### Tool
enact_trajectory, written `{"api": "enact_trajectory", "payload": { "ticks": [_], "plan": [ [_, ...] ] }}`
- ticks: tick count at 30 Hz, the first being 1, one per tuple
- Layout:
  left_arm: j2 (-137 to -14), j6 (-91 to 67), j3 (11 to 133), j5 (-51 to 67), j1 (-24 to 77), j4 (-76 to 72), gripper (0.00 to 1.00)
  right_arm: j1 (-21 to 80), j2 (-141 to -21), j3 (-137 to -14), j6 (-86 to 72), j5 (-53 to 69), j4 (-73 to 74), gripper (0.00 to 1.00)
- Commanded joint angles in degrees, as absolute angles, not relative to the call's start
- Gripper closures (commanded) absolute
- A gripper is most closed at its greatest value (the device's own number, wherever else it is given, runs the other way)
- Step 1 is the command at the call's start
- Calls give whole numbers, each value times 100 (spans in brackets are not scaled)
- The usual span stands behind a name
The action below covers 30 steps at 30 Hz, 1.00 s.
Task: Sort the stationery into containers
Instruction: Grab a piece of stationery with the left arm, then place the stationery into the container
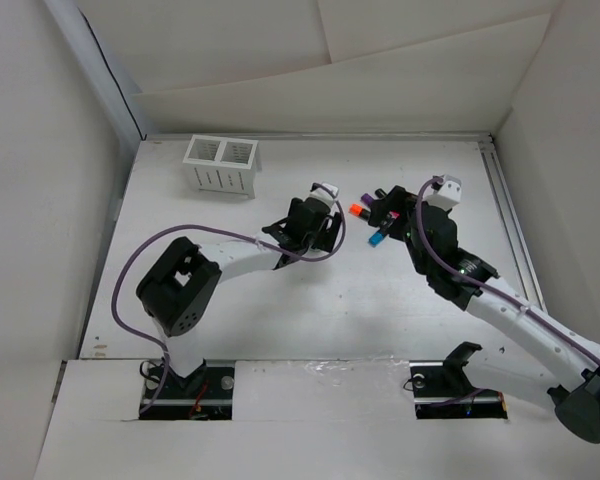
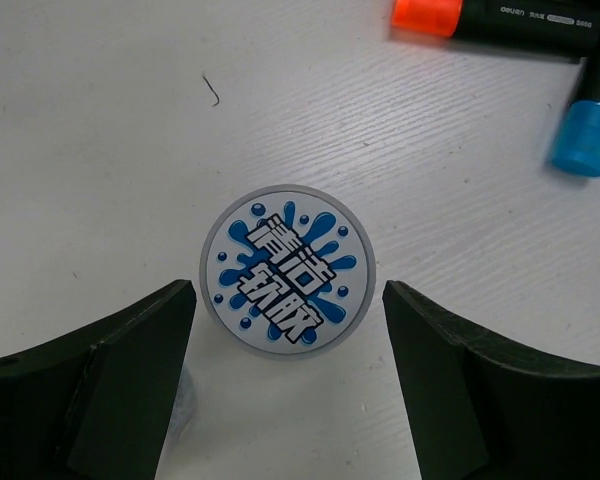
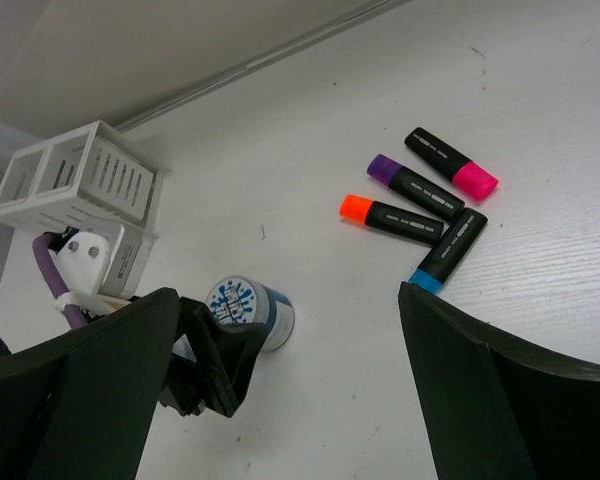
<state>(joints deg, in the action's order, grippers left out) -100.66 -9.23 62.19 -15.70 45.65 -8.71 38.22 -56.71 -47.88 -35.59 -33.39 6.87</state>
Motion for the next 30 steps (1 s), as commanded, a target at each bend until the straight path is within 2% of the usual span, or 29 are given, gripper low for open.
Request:
{"api": "enact_trajectory", "payload": {
  "ticks": [1, 4, 8, 9, 13, 14, 21, 30],
  "plan": [
    [-10134, -879, 6495, -1757, 4588, -835, 27, 3779, -5669, -4808, -3498, -3209, 545, 3],
    [-10248, -826, 6548, -1811, 4588, -896, 27, 3779, -5669, -4808, -3498, -3208, 545, 3],
    [-10414, -773, 6618, -1863, 4588, -1001, 36, 3779, -5616, -4808, -3498, -3208, 492, 3],
    [-10415, -773, 6618, -1863, 4588, -1002, 45, 3779, -5616, -4808, -3498, -3208, 492, 3],
    [-10398, -773, 6688, -1863, 4588, -1168, 67, 3779, -5563, -4808, -3498, -3208, 492, 3],
    [-10276, -834, 6688, -1863, 4588, -1169, 69, 3779, -5563, -4808, -3498, -3208, 492, 3],
    [-9625, -1195, 7110, -1802, 4290, -1151, 70, 3779, -5397, -4755, -3498, -3208, 492, 3],
    [-9439, -2205, 8145, -994, 2524, -1099, 69, 3779, -5352, -4702, -3498, -3146, 492, 3]
  ]
}}
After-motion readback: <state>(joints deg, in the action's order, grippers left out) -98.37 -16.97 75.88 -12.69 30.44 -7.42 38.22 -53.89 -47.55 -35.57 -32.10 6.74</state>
